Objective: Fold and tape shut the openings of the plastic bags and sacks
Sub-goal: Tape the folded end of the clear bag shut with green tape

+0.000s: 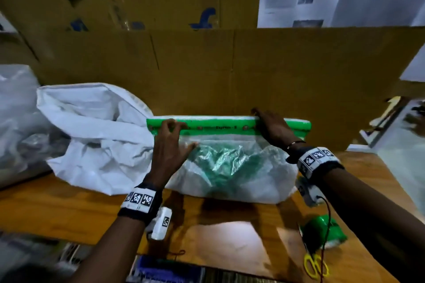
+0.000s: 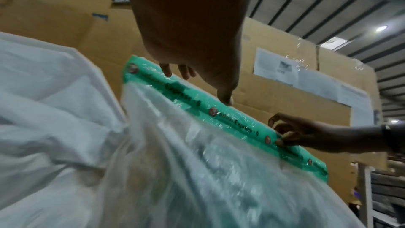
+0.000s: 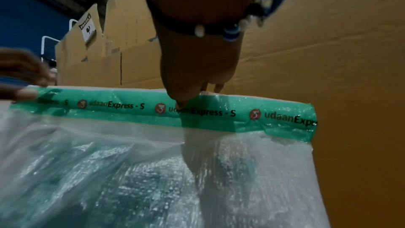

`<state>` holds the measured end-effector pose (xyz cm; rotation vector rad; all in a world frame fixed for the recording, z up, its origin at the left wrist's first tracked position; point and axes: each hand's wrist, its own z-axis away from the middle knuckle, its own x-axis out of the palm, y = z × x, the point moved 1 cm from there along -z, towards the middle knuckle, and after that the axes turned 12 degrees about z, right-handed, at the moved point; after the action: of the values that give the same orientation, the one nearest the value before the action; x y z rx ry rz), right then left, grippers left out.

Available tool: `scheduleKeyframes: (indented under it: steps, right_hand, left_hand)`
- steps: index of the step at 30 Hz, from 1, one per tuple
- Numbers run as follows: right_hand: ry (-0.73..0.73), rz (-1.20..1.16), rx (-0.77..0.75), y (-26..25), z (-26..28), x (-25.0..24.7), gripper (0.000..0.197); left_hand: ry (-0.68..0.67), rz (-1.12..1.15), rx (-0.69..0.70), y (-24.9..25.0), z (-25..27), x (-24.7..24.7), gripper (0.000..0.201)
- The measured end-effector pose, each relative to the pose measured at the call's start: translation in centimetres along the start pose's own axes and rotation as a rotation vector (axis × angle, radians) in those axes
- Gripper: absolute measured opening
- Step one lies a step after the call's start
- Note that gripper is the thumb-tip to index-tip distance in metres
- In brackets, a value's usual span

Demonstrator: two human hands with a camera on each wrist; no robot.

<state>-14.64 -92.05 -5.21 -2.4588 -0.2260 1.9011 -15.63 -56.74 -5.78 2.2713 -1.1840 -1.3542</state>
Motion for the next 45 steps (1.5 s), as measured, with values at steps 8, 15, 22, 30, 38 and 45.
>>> scheduleKeyframes:
  steps: [8, 15, 22, 30, 38, 45]
  right_hand:
    - [0.413, -0.049, 0.238, 0.5, 10.0, 2.8, 0.055]
    - [-0.070, -0.359, 0.460, 2.2, 14.7, 11.8, 0.110]
    - [-0.039, -0.425, 0.480, 1.9, 10.9, 12.1, 0.110]
    - [0.105, -0.308, 0.425, 2.0, 12.6, 10.0, 0.106]
    - [0.268, -0.258, 0.465, 8.3, 17.8, 2.9, 0.106]
    - [0.284, -0.203, 0.524, 22.6, 23.5, 1.2, 0.105]
  left_hand:
    - [-0.144, 0.087, -0.171, -3.5, 7.1, 1.9, 0.097]
    - [-0.343, 0.119, -0.208, -3.6, 5.8, 7.2, 0.120]
    - [-0.343, 0.174, -0.182, -4.7, 3.0, 9.7, 0.122]
    - [-0.287, 0.191, -0.192, -2.2, 3.8, 9.7, 0.109]
    - [-0.263, 0.262, -0.096, 6.8, 4.0, 13.5, 0.110]
    - [-0.372, 0.277, -0.079, 17.6, 3.2, 25.2, 0.118]
